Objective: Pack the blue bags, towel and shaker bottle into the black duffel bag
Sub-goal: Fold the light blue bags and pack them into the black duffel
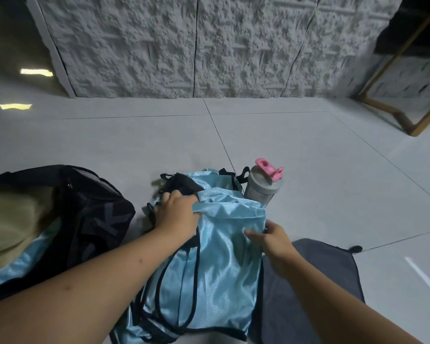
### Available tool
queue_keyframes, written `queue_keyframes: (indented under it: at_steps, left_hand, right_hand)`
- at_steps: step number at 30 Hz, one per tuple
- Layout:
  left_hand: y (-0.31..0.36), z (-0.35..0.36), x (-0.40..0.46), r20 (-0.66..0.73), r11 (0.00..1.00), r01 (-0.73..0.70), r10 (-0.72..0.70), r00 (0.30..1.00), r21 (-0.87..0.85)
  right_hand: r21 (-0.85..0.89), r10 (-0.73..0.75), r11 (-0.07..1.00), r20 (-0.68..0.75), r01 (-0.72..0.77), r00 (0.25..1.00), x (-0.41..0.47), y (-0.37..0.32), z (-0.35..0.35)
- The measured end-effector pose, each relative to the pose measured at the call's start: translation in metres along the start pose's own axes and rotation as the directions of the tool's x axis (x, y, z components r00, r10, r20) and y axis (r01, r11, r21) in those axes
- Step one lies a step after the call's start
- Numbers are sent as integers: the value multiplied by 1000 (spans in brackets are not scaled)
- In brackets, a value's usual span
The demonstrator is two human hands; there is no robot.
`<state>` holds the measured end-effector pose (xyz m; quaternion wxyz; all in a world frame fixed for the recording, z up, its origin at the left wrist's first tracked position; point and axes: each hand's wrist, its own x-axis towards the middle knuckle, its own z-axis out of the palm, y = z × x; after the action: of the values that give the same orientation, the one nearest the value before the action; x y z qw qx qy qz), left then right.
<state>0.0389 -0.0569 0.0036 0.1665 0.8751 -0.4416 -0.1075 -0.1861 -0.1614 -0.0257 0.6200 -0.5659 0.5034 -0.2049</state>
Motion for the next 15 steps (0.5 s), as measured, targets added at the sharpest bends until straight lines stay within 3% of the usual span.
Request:
queue_keyframes:
  at_steps: [3,6,10,13,15]
  left_hand:
    - [-15,-2,5,19,992,-29,32,999,-123]
    - [-19,-11,7,-25,949,-43,37,999,-312]
    - [-18,-21,0,-96,853,139,-215,972,-502]
    - [-20,-18,-26,83,677,445,-496,864,-586]
    - [-25,-7,-46,251,645,544,-493,833,-537]
  right_hand:
    - [28,152,987,163,-158,975,-4,7,-7]
    - [-14,197,980,237,-199,951,-7,11,-2]
    - [-36,198,980,231,-195,953,-13,9,15]
    - [49,241,966,196,-255,950,-15,5,18]
    - [106,271,949,204,-296,941,-18,2,17]
